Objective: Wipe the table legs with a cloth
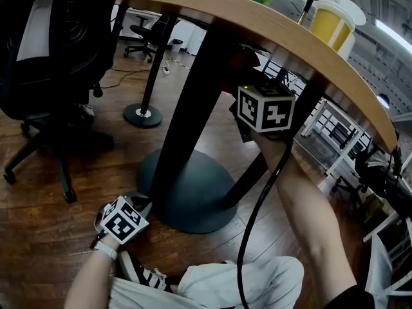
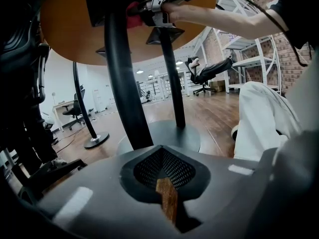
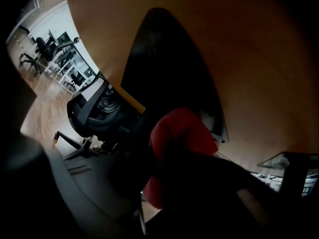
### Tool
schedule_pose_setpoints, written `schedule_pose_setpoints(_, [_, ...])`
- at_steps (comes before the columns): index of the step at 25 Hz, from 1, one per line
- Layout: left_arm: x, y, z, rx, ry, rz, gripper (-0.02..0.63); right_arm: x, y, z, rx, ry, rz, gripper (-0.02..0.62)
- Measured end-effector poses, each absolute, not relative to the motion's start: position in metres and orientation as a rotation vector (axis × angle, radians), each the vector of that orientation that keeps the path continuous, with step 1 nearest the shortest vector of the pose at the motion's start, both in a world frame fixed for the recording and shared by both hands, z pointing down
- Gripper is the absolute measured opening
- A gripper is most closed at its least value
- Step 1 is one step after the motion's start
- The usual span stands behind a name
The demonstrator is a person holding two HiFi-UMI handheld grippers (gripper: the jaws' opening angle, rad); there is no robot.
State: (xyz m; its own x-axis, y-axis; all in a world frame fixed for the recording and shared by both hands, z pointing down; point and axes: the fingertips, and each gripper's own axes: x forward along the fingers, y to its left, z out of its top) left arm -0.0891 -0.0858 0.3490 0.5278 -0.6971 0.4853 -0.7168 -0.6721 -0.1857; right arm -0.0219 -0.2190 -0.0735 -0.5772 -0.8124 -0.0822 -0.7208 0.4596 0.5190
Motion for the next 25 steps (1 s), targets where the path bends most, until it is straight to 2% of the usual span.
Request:
schedule_pose_setpoints(4, [-0.086, -0.085, 0.34, 2.731, -1.276, 0.82, -0.007, -0.01, -0.223, -0.025, 1.292, -2.506, -0.697, 0.044])
schedule_pose_setpoints(11, [-0.072, -0.083, 0.328, 2.771, -1.278, 0.759, -0.007, 0.014, -0.211, 0.127, 1.138, -2.495, -0.473, 0.044])
schedule_pose_setpoints(18, [-0.042, -0.062, 0.28, 2.897, -1.252, 0.585, -0.007, 0.029, -0.14, 0.266, 0.91, -2.53, -0.253, 0.043])
schedule_pose_setpoints(25, [0.018, -0.032, 0.277, 3.004, -1.089, 0.609, -0.006, 0.069, -0.072, 0.316, 0.767, -2.6, -0.084, 0.04])
